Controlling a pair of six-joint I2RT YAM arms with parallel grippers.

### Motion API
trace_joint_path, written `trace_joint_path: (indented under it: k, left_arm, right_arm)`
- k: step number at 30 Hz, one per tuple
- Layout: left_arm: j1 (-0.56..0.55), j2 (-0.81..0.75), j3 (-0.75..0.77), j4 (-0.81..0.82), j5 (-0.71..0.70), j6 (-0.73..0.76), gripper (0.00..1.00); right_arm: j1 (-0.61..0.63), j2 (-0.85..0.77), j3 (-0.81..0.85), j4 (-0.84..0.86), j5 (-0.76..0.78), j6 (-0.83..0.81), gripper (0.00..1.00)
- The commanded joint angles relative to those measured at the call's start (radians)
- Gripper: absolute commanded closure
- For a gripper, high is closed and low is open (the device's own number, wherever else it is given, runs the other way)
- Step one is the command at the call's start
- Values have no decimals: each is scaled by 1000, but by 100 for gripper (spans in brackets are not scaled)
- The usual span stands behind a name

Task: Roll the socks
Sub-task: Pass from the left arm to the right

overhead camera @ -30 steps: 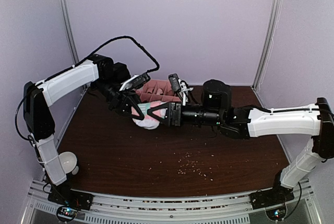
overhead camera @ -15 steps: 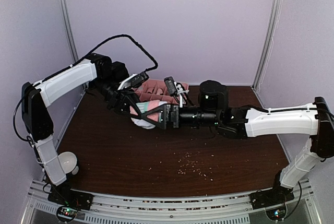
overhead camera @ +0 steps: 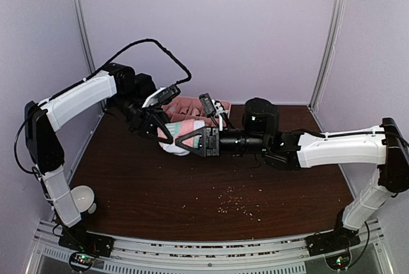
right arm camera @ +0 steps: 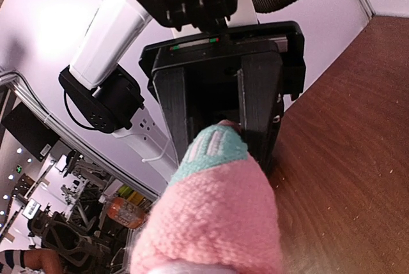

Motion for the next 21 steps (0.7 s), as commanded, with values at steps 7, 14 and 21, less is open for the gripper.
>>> trace_joint_path:
  k: [7, 14, 21]
  left_arm:
    - [-1, -15, 24, -2, 3, 31, 100]
    - [6, 1, 30, 17, -25, 9, 85]
    - [111, -91, -62, 384, -453, -315, 2]
  right_arm:
    - [9, -53, -11, 35, 55, -40, 100]
    - [2, -105, 56, -110, 59, -128, 100]
    - [-118, -92, 194, -628, 264, -231, 100]
